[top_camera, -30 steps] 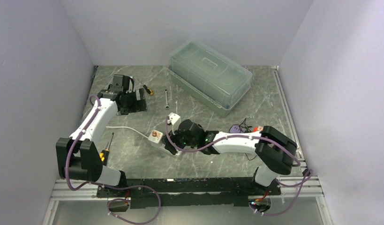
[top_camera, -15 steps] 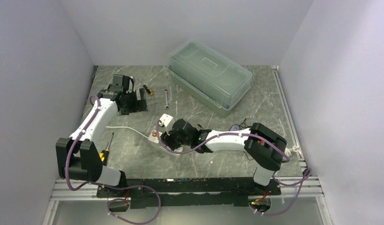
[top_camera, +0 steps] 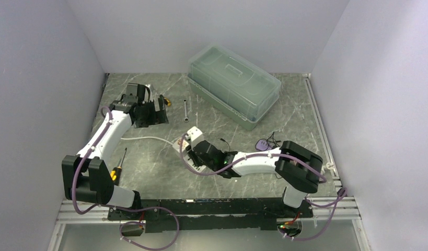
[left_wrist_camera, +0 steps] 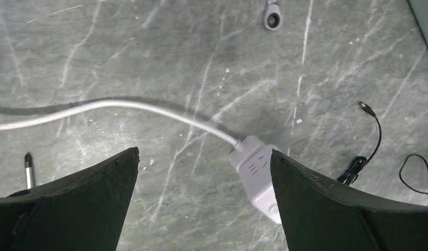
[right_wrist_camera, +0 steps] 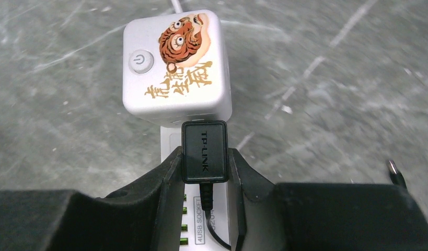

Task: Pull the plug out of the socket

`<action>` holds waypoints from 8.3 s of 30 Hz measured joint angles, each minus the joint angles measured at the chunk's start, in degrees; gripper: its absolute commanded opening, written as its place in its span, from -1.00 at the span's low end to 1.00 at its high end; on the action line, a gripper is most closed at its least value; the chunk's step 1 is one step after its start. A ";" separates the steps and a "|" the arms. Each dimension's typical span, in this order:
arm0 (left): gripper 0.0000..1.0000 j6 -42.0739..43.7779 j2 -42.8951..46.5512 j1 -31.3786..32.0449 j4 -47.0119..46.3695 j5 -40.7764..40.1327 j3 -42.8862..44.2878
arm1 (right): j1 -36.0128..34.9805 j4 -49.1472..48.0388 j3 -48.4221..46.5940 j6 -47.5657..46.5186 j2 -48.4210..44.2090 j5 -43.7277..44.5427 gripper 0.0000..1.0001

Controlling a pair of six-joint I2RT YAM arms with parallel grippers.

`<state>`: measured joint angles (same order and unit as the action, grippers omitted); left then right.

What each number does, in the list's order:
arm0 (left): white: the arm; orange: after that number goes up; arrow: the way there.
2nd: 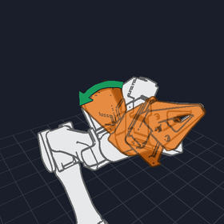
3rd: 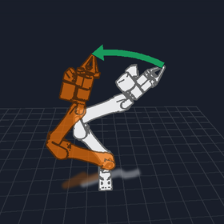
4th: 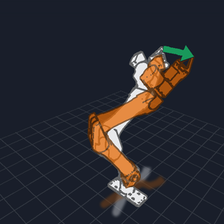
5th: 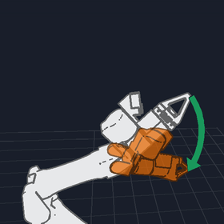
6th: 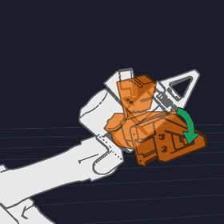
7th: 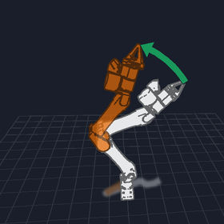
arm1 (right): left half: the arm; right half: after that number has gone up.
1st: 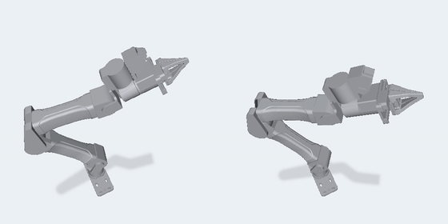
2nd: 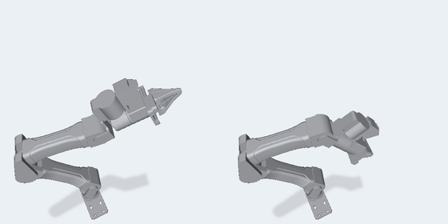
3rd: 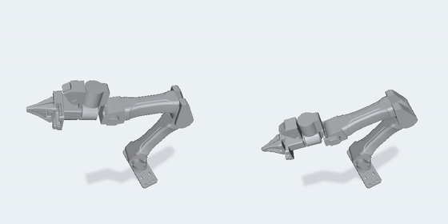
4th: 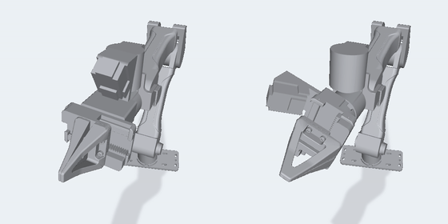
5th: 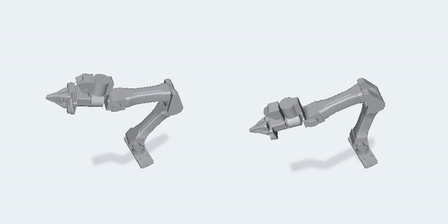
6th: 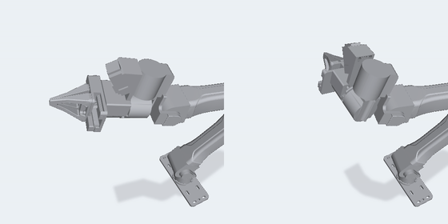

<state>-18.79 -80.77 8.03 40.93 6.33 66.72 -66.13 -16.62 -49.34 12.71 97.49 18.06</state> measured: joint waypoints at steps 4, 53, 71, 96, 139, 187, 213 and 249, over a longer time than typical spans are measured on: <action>0.98 -0.13 0.00 2.05 -1.25 2.89 -0.76 | 0.07 -0.24 2.99 4.59 -2.08 6.05 -1.00; 0.09 -3.34 -14.49 11.78 -6.19 25.05 -2.21 | 2.67 -3.30 6.45 3.32 -3.87 8.39 -1.00; -0.02 -3.63 -16.04 13.88 -3.96 22.38 0.81 | 1.51 -2.67 6.32 1.79 -3.82 10.99 -1.00; -0.02 -4.59 -17.70 16.37 -2.01 18.64 4.02 | 6.16 -0.96 7.28 5.95 -6.01 3.93 -1.00; -0.03 -4.44 -19.21 18.58 -0.50 17.29 6.27 | 0.79 0.74 7.02 1.70 -6.34 13.35 -1.00; 0.96 2.08 2.45 19.02 -7.56 2.47 -3.10 | 18.99 -1.44 3.17 -5.07 -12.48 1.36 -1.00; 0.95 2.03 3.54 17.86 -7.89 -5.25 -3.72 | 21.20 4.72 -0.98 -1.81 0.39 3.96 0.08; 0.97 0.90 2.08 13.42 -5.95 -9.07 -3.98 | 20.39 -8.15 14.60 -3.76 -20.90 -10.25 0.81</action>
<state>-17.89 -78.70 21.45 34.98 -2.74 62.74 -45.74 -24.77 -34.74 8.95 76.60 7.81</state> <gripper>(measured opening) 0.985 0.908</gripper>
